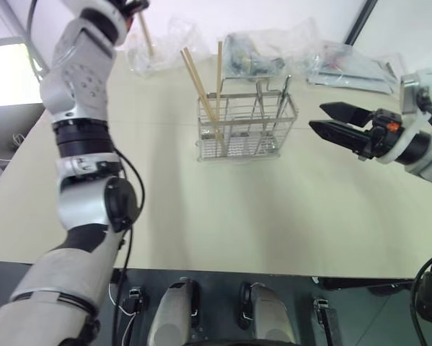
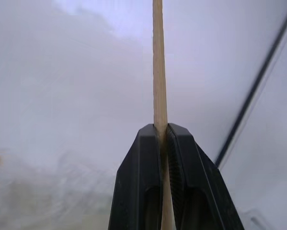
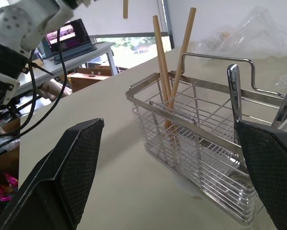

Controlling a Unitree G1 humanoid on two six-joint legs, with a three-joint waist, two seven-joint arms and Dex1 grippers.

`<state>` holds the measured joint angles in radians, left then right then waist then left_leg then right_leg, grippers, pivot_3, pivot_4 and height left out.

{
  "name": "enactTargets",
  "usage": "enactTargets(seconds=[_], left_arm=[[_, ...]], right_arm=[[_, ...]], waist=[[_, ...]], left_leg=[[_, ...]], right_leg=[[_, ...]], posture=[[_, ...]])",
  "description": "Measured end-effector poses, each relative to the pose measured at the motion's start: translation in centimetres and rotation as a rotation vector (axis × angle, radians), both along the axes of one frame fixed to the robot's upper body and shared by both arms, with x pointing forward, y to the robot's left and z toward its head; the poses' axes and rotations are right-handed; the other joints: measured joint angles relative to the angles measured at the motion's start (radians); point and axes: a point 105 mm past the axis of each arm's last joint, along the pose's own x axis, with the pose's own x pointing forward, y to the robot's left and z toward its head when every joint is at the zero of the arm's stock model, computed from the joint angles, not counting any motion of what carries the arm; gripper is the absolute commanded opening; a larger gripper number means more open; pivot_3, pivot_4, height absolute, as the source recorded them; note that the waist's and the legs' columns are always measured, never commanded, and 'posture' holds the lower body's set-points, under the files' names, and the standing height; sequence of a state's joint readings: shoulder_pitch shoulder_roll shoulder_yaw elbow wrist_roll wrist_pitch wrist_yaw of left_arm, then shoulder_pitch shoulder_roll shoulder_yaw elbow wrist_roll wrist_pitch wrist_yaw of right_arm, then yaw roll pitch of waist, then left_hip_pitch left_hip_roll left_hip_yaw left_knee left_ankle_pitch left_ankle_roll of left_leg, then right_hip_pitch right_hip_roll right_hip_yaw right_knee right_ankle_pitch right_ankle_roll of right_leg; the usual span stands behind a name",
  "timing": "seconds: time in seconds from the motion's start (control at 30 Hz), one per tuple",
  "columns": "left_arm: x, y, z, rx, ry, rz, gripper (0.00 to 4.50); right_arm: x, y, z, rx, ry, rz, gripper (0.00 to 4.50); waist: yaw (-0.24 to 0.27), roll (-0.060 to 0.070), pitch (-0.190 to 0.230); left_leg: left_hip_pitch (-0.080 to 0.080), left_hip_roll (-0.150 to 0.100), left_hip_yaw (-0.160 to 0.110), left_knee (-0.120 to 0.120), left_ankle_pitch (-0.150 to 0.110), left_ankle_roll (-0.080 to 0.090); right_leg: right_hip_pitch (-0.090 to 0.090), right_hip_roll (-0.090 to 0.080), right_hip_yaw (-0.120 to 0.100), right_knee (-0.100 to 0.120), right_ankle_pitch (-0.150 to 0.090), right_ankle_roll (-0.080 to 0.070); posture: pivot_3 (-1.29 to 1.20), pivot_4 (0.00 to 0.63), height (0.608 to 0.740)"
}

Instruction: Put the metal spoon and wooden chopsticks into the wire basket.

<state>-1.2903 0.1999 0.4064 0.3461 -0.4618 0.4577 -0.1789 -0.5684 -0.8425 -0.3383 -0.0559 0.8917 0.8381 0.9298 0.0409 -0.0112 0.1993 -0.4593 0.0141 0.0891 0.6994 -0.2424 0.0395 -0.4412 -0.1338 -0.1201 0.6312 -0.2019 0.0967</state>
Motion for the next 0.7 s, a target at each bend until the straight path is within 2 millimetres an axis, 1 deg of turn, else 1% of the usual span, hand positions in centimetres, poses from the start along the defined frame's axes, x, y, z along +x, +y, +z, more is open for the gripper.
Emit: enactTargets(seconds=[0.03,0.1,0.2,0.27,0.4,0.5,0.57,0.6,0.63,0.7], left_arm=[[-0.3,-1.1,-0.4,-0.006,0.002,-0.029,0.03],[-0.4,-3.0,-2.1,0.001,0.038,-0.077,0.03],[-0.4,-5.0,-4.3,0.044,0.078,-0.108,0.03],[-0.3,-5.7,-5.8,0.09,0.087,-0.104,0.03],[0.0,-6.4,-8.0,0.156,0.078,-0.075,0.03],[0.3,-6.7,-9.5,0.176,0.077,-0.061,1.11],[0.3,-7.2,-11.0,0.186,0.094,-0.069,1.99],[0.3,-7.7,-11.8,0.189,0.109,-0.081,2.62],[0.2,-8.0,-12.5,0.189,0.124,-0.091,3.07],[0.0,-8.5,-13.2,0.19,0.138,-0.106,4.12]], right_arm=[[0.0,0.0,0.0,0.0,0.001,0.0,4.5],[0.0,0.0,0.0,0.002,0.003,0.001,4.5],[-0.1,-0.2,0.0,0.009,0.004,-0.006,4.5],[-0.1,-0.4,0.2,0.02,-0.001,-0.016,4.5],[-0.4,-0.2,0.4,0.019,-0.004,-0.019,4.5],[-0.5,-0.2,0.3,0.017,0.0,-0.027,4.5],[-0.5,-0.3,0.2,0.019,0.004,-0.033,4.5],[-0.5,-0.3,0.2,0.02,0.004,-0.034,4.5],[-0.6,-0.2,0.2,0.021,0.003,-0.032,4.5],[-0.7,-0.2,0.2,0.025,0.004,-0.027,4.5]], waist=[[-0.001,0.0,0.0],[-0.002,0.0,0.0],[-0.004,0.0,0.0],[-0.004,0.0,0.0],[-0.002,0.0,0.0],[0.0,0.0,0.0],[0.0,0.0,0.0],[0.0,0.0,0.0],[0.0,0.0,0.0],[-0.001,0.0,0.0]], left_leg=[[0.0,0.0,0.0,0.0,0.0,0.0],[0.0,0.0,0.0,0.0,0.0,0.0],[0.0,0.0,0.001,0.0,0.0,0.0],[0.0,0.0,0.001,0.0,0.0,0.0],[0.0,0.0,0.001,0.0,-0.001,0.001],[0.0,0.0,0.001,0.0,-0.003,0.005],[0.0,0.0,0.0,0.0,-0.003,0.005],[0.0,0.0,0.0,0.0,-0.003,0.005],[0.0,0.0,0.0,0.0,-0.003,0.005],[0.0,0.0,0.0,0.0,-0.003,0.005]], right_leg=[[0.0,0.0,0.0,0.0,0.0,0.0],[0.0,0.0,0.0,0.0,0.0,0.0],[-0.001,0.001,0.0,0.0,0.0,0.0],[-0.001,0.001,0.0,0.0,0.0,0.0],[-0.001,0.001,0.0,0.0,0.0,0.0],[-0.001,0.0,0.0,-0.001,0.0,0.0],[-0.001,0.0,0.0,-0.001,0.0,0.0],[-0.001,0.0,0.0,-0.001,0.0,0.0],[-0.001,0.0,0.0,-0.001,0.0,0.0],[-0.001,0.0,0.0,-0.001,0.0,0.0]], posture=[[0.0,0.15,0.704],[0.0,0.15,0.704],[0.0,0.15,0.704],[0.0,0.15,0.704],[0.0,0.15,0.704],[0.0,0.15,0.704],[0.0,0.15,0.704],[0.0,0.15,0.704],[0.0,0.15,0.704],[0.0,0.15,0.704]])
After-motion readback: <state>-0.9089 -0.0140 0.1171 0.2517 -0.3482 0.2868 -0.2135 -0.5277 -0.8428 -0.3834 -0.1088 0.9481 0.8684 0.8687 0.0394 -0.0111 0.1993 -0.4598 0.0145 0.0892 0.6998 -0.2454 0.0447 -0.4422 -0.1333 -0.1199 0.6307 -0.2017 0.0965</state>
